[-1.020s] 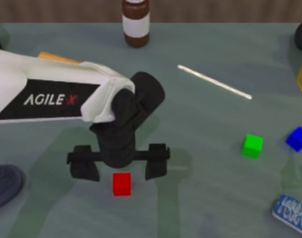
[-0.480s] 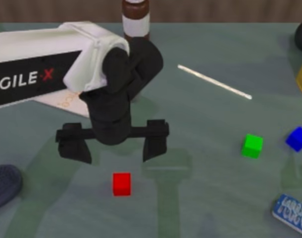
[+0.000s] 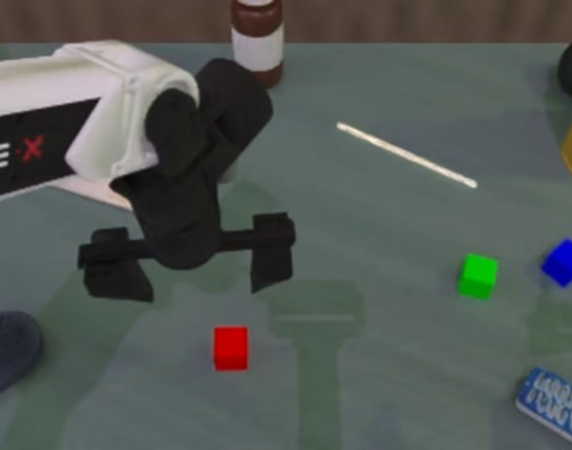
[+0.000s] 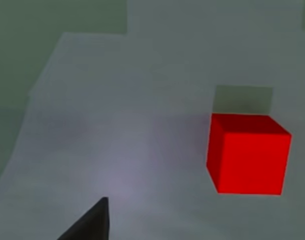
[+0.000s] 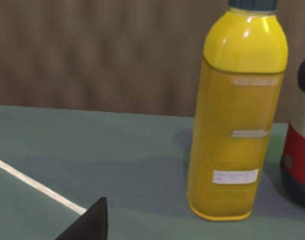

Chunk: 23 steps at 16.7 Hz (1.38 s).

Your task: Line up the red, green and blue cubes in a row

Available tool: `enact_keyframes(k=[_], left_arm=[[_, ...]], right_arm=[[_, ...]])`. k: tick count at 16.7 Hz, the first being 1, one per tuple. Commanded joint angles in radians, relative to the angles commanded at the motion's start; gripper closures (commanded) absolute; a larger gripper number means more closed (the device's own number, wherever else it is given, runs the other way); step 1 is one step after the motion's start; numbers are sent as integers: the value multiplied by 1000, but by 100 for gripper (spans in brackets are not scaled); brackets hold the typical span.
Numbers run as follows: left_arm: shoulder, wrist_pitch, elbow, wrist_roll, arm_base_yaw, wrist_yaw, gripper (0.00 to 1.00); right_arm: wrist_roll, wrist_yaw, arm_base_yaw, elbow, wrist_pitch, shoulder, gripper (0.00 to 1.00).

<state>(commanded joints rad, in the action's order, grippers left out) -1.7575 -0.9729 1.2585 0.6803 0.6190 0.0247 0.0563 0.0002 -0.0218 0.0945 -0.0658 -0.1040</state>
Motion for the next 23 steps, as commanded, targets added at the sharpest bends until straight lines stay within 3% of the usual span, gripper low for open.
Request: enact_keyframes(k=[7,14,23], left_arm=[[528,268,-398,-83,-228,11,0],[1216,614,-918,-340,-478,11,0],[1711,942,-1241,-651,-630,-21,0]], right_arm=[[253,-3,-101,418,-294,-568,0],[559,1,-220,911,-663,-1285,0],[819,2,-320,1353,-961,-1859,0]])
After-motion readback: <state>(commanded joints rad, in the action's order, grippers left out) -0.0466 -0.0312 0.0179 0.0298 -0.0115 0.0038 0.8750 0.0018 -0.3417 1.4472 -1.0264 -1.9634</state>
